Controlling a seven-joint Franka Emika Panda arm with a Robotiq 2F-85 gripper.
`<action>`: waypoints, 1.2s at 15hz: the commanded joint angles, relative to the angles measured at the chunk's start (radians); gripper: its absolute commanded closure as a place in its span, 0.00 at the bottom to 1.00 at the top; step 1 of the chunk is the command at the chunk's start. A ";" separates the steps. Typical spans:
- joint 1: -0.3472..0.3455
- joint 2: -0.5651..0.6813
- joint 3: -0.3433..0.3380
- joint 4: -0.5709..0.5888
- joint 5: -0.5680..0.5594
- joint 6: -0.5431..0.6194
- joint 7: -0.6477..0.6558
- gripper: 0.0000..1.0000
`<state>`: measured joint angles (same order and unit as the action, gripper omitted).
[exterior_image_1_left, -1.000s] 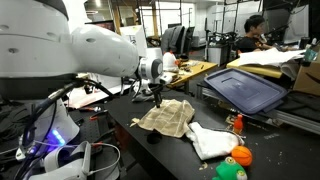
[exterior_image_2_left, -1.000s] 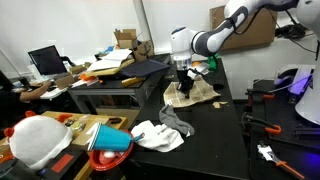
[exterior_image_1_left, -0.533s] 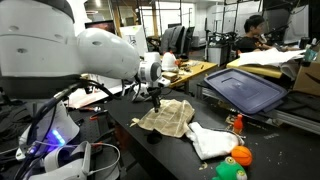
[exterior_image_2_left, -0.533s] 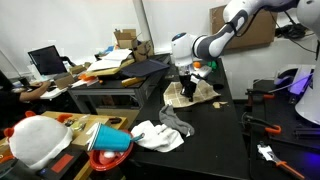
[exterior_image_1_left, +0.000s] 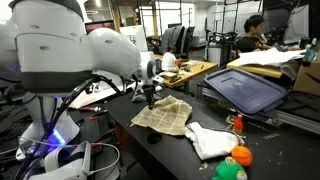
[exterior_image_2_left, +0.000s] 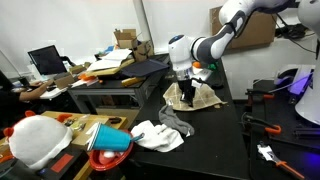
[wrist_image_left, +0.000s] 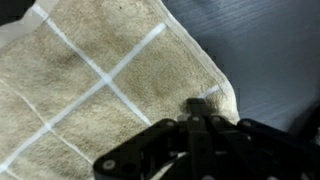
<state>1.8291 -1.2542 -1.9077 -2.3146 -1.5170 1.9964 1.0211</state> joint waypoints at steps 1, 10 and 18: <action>0.050 -0.022 -0.017 -0.015 0.024 -0.026 0.004 1.00; -0.025 0.029 0.063 -0.096 0.244 -0.025 -0.164 1.00; -0.127 0.106 0.113 -0.045 0.203 0.023 -0.159 1.00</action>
<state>1.7189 -1.2126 -1.8110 -2.3961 -1.3081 1.9931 0.8515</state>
